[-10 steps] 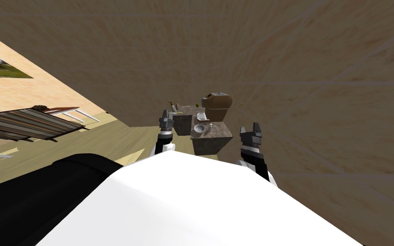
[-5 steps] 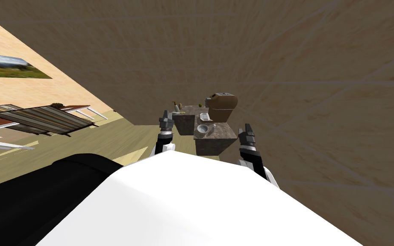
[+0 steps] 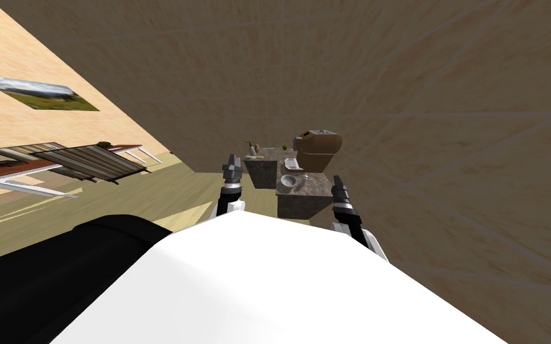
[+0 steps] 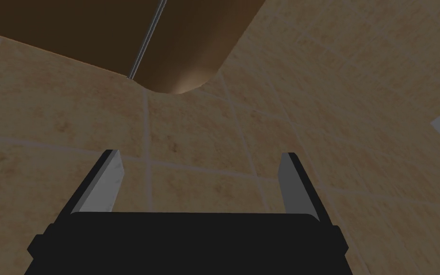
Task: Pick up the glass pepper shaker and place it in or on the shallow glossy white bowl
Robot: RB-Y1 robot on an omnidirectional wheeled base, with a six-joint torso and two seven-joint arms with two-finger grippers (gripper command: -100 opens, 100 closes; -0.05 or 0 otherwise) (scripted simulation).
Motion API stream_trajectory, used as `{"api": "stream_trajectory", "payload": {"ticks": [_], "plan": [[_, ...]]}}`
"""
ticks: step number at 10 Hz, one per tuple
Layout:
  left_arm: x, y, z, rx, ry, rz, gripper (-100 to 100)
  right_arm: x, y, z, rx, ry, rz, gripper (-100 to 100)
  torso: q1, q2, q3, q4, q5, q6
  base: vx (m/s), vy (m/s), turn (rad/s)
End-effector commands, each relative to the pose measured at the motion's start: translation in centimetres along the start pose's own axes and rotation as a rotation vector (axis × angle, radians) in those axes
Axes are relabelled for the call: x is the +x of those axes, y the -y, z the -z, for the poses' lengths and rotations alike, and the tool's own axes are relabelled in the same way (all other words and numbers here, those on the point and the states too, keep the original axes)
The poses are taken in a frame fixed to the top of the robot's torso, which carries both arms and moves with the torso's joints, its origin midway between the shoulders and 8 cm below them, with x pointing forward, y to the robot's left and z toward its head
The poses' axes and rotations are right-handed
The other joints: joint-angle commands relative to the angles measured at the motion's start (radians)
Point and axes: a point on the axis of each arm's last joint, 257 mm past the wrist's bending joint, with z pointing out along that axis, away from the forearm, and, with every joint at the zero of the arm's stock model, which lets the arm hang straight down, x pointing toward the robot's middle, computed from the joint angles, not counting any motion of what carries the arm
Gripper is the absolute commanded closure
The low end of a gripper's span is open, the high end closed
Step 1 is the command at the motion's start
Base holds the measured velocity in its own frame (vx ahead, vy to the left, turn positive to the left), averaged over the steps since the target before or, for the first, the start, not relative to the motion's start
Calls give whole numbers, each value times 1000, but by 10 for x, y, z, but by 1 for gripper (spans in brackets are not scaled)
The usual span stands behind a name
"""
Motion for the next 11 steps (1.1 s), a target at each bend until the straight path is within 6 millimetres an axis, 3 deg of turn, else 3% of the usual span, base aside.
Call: {"api": "stream_trajectory", "payload": {"ticks": [1,9,11], "plan": [[0,0,0,0,0,0,0,4,16,-2,33,-23,76,-100,0,0,0,0,0,0,6,66,97],[0,0,0,0,0,0,0,9,107,-2,197,-160,486,-100,0,0,0,0,0,0,6,70,106],[0,0,0,0,0,0,0,7,121,-1,220,-181,541,-100,-2,0,0,0,0,1,-1,38,54]]}}
